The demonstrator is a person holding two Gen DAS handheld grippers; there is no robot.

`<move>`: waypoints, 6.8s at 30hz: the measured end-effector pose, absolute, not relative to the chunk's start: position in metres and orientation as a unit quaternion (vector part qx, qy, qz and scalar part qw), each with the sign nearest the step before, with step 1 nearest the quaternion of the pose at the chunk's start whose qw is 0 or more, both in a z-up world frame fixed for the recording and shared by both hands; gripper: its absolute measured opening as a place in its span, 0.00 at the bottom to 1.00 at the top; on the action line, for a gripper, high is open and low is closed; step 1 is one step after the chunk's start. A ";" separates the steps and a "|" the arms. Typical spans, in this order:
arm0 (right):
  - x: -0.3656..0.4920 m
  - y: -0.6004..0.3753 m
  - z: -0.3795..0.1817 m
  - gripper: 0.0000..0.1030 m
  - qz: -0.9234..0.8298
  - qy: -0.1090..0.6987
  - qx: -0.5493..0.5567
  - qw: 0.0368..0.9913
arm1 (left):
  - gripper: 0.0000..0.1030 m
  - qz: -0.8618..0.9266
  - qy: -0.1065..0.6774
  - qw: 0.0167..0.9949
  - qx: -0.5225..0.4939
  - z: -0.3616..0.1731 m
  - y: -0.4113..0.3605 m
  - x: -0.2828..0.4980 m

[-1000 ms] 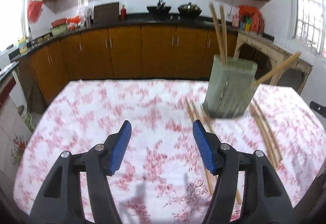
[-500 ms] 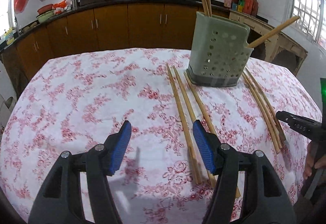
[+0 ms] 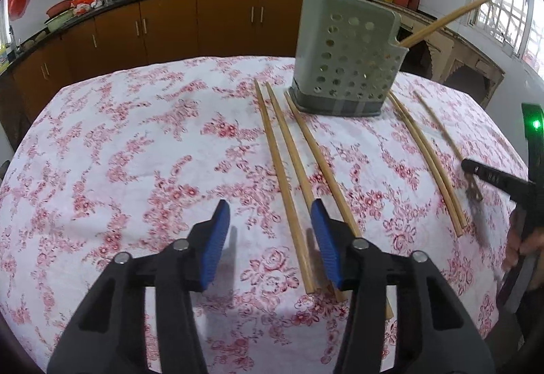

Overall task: Organize utensils
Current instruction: 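Move both open tools down toward the loose chopsticks on the cloth, then close the left tool on one chopstick while the right tool grasps another, then lift both held chopsticks upright and carry them above the green holder, then lower the chopsticks into the green holder and open both tools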

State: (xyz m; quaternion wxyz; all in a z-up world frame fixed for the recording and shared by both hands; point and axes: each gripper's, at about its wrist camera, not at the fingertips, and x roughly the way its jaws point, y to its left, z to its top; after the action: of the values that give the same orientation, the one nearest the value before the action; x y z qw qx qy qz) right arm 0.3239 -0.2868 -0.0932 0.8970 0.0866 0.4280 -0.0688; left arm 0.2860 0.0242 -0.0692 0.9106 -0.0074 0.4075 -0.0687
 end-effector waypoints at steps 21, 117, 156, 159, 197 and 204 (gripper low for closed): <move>0.326 -0.271 -0.090 0.07 -0.032 0.425 0.060 0.902 | 0.08 -0.012 0.436 0.900 -0.001 -0.085 0.037 0.317; 0.276 -0.307 0.046 0.07 -0.009 0.225 0.103 0.969 | 0.08 -0.053 0.254 0.966 -0.020 0.077 0.065 0.273; 0.269 -0.266 0.166 0.07 0.101 0.110 0.109 0.983 | 0.07 -0.097 0.108 0.988 -0.045 0.214 0.002 0.273; 0.285 -0.256 0.170 0.07 0.103 0.104 0.104 0.984 | 0.07 -0.085 0.092 0.991 -0.048 0.222 -0.007 0.286; 0.353 -0.216 0.122 0.26 0.097 0.176 0.104 0.974 | 0.18 -0.057 0.149 0.985 -0.063 0.173 -0.003 0.357; 0.328 -0.222 0.140 0.26 0.088 0.155 0.095 0.979 | 0.29 -0.043 0.134 0.989 -0.053 0.186 0.005 0.323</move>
State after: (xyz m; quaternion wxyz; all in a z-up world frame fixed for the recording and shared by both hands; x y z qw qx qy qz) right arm 0.3282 -0.2220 0.1397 0.9795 0.0946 0.1546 0.0884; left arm 0.3235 0.0051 0.1862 0.9886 -0.0527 0.1341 -0.0432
